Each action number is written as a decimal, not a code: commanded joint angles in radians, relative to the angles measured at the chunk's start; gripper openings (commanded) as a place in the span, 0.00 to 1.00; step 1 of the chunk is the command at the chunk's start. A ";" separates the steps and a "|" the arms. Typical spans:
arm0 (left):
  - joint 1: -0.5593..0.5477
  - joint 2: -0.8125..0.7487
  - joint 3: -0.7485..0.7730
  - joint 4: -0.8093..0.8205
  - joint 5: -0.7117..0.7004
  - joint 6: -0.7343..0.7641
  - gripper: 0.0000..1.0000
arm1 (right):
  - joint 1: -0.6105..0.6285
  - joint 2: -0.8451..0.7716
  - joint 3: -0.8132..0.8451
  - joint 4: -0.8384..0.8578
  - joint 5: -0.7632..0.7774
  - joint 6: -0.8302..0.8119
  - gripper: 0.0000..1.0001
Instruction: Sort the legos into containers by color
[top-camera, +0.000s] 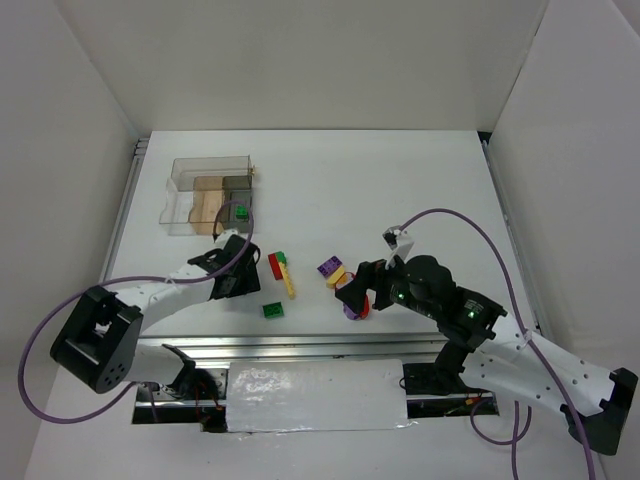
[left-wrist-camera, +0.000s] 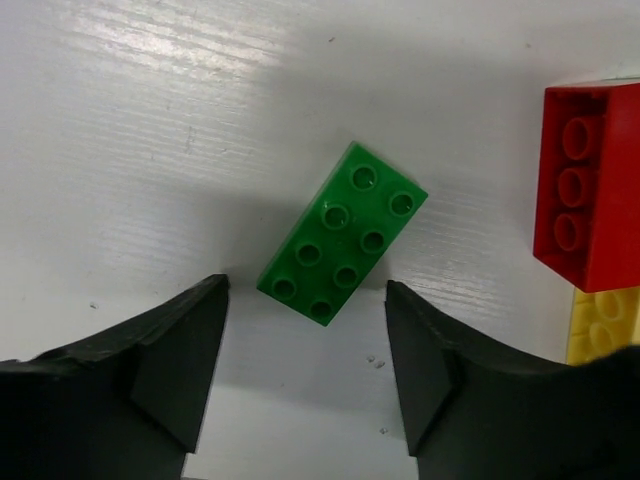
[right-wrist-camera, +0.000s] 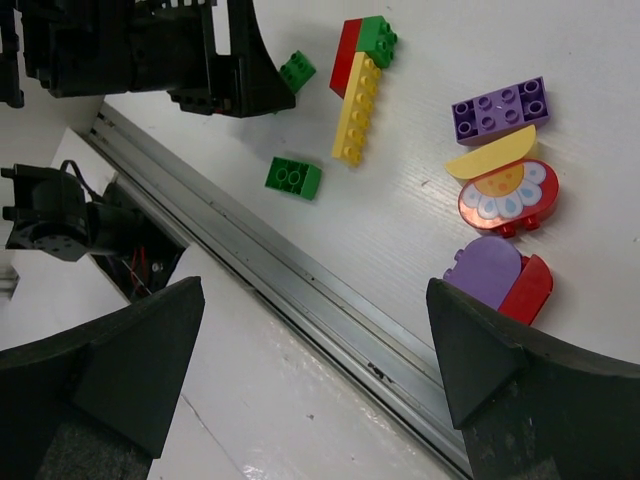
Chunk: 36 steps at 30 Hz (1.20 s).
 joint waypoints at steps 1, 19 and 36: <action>0.004 0.019 0.043 -0.033 -0.040 -0.026 0.73 | 0.008 -0.018 -0.005 -0.001 0.007 -0.011 0.99; -0.001 -0.031 0.134 -0.139 -0.043 -0.030 0.00 | 0.008 -0.087 0.024 -0.049 0.030 -0.012 1.00; 0.094 -0.132 0.470 -0.096 -0.131 0.103 0.08 | 0.008 -0.047 0.015 0.036 -0.010 0.000 1.00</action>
